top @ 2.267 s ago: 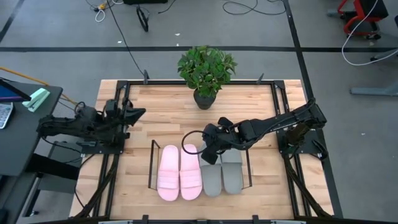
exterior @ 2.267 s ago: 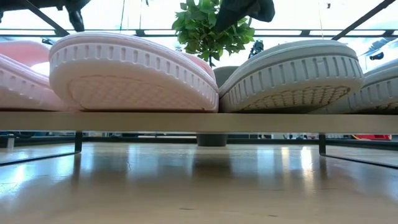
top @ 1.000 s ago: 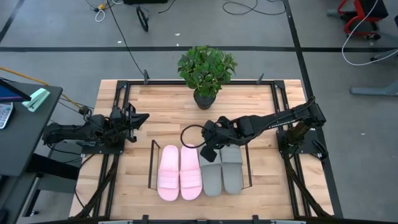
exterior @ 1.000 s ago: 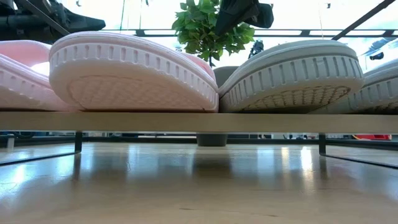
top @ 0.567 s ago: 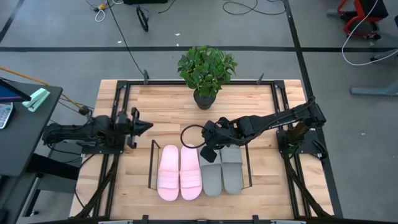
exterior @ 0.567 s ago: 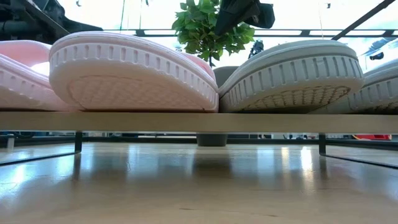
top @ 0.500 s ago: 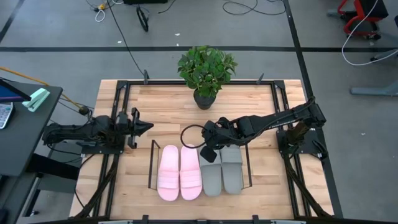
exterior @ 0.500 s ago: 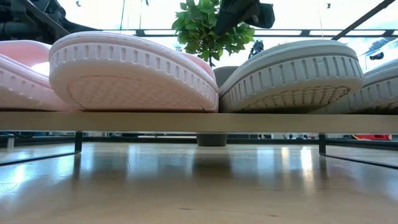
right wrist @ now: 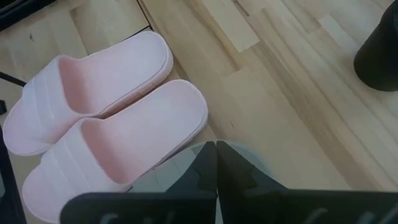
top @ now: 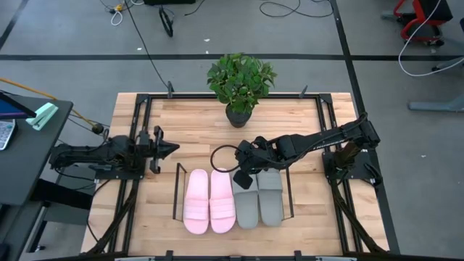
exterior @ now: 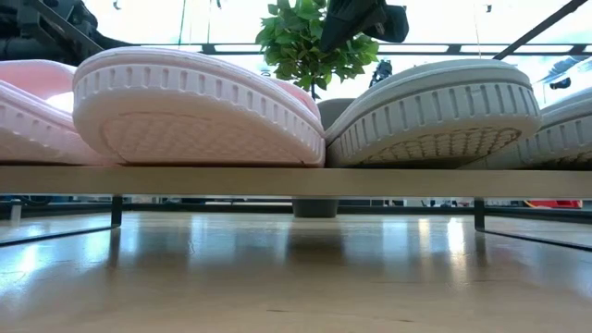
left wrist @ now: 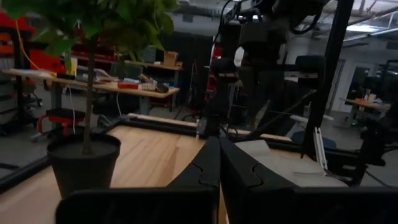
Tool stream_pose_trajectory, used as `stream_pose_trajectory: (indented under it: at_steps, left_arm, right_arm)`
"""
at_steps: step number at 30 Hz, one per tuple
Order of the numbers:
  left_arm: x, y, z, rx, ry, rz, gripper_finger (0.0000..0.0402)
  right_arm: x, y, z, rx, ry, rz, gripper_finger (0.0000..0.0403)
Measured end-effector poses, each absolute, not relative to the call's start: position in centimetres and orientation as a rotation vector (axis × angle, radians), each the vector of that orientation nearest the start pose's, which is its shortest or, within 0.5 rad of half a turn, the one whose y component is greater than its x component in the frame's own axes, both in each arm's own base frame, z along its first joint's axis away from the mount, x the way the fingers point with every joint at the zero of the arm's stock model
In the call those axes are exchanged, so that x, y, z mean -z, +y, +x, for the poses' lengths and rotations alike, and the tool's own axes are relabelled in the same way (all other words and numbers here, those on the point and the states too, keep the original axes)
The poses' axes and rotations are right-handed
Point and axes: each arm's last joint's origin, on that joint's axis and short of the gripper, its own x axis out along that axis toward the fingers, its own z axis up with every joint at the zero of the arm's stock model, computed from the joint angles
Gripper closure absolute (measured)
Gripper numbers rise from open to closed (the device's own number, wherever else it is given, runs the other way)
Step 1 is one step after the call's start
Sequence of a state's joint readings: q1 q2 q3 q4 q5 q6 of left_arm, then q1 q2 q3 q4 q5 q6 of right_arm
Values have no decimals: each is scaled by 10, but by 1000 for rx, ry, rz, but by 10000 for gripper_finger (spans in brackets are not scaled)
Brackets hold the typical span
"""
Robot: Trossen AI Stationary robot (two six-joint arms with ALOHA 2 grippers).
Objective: Pick and place slides into the shelf
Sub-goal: Return to Home Position
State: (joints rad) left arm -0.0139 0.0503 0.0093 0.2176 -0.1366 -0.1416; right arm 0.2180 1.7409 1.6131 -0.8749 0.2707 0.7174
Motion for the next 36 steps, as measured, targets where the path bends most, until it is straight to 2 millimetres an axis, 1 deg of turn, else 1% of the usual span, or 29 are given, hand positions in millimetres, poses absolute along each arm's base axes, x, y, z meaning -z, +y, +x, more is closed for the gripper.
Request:
stream_pose_trajectory:
  at_steps: [4,7,15,22,25,27,29,32,36]
  left_arm:
    - [-187,2,98,-77,-212,-131,398]
    - [-185,1,98,-66,-194,-128,396]
    - [-168,0,100,-25,-14,-131,396]
    - [-167,0,100,-28,-3,-67,398]
    - [-166,0,100,-27,3,-75,388]
    - [-166,0,100,-27,4,-123,375]
    - [-166,0,100,-28,4,-159,363]
    - [-166,0,100,-28,4,-170,349]
    - [-166,0,100,-29,3,-171,339]
  right_arm:
    - [-311,72,360,384,902,420,403]
    - [-311,72,360,382,903,420,403]
    - [-311,72,360,375,908,411,403]
    - [-311,72,359,365,920,382,403]
    - [-310,72,359,360,923,373,403]
    - [-305,72,358,363,937,373,403]
    - [-299,74,353,362,953,371,403]
    - [-296,77,343,354,941,393,403]
    - [-294,75,322,340,909,446,403]
